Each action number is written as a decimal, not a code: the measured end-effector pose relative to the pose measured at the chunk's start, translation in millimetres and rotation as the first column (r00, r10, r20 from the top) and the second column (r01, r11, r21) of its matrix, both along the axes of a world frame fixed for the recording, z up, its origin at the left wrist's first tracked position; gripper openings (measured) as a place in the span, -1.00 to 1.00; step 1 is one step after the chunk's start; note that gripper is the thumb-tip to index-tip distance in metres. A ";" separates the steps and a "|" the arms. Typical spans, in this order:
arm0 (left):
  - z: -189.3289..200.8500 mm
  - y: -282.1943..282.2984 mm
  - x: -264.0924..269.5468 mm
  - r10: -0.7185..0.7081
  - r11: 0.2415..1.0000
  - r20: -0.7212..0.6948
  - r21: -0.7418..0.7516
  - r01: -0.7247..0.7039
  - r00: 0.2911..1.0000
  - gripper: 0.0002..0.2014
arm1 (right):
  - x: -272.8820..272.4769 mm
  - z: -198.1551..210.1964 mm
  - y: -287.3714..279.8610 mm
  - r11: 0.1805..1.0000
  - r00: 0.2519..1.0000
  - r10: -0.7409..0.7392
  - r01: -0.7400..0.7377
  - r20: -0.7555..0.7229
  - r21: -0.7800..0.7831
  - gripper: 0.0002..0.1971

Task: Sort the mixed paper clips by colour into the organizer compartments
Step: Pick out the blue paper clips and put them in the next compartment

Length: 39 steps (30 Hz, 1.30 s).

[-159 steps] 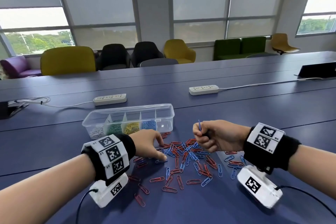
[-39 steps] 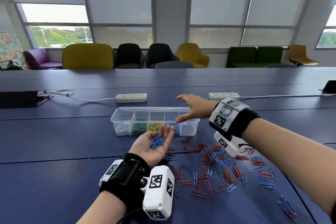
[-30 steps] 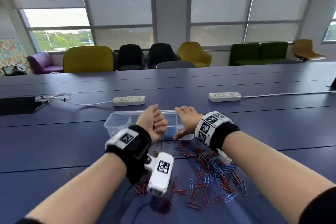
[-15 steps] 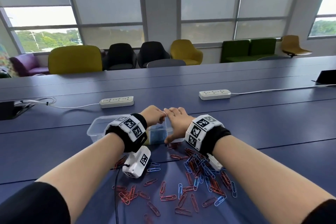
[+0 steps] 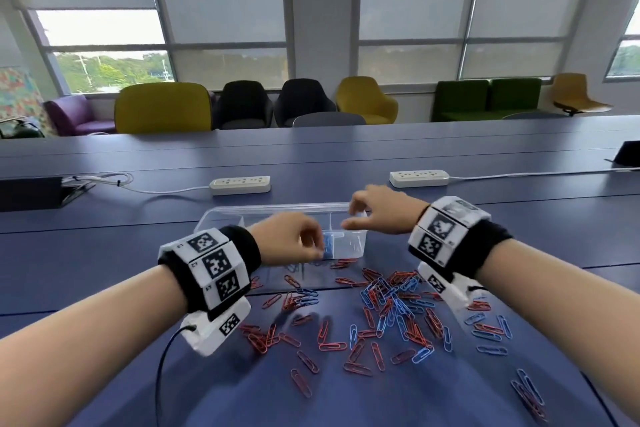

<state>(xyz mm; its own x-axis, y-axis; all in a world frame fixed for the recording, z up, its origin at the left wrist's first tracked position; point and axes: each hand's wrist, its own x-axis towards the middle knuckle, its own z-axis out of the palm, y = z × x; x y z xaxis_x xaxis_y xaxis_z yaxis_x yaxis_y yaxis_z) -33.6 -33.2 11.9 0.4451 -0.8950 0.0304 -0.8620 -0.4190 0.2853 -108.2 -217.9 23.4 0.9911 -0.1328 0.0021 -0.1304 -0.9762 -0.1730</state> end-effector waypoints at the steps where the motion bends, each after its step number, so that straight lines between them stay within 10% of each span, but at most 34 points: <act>1: -6.1 0.7 -0.8 -0.026 0.993 -0.014 0.118 0.027 1.000 -0.82 | -8.7 0.4 -0.1 0.999 0.999 0.033 -0.033 -0.024 0.017 -0.58; 7: -29.4 -4.8 -4.6 -0.034 0.935 -0.015 0.353 0.037 0.999 -0.62 | -40.0 -31.9 11.2 0.993 0.922 0.095 -0.058 -0.377 0.107 -0.64; 27: -34.1 -7.6 -6.3 0.028 0.962 -0.099 0.271 0.000 0.995 -0.77 | -24.2 -51.2 31.8 0.984 0.955 0.134 -0.097 -0.266 0.146 -0.86; 29: -30.7 -6.9 -4.1 0.125 0.990 -0.417 0.108 -0.087 0.900 -0.82 | -25.1 -50.4 33.0 0.984 0.948 0.156 -0.124 -0.277 0.130 -0.87; 31: -27.1 -6.7 -6.6 0.131 0.960 -0.811 -0.040 -0.277 0.571 -0.74 | -27.1 -45.7 31.4 0.984 0.962 0.167 -0.148 -0.214 0.102 -0.91; 34: -21.1 -8.9 -8.8 0.062 0.923 -0.975 -0.024 -0.383 0.212 -0.71 | -34.2 -35.0 22.0 0.977 0.983 0.156 -0.139 -0.100 0.160 -0.76; 39: -24.8 -21.5 -10.4 0.164 0.914 -0.974 0.090 -0.396 0.156 -0.71 | -56.5 -25.9 13.1 0.893 0.961 0.231 -0.148 -0.152 0.425 -0.85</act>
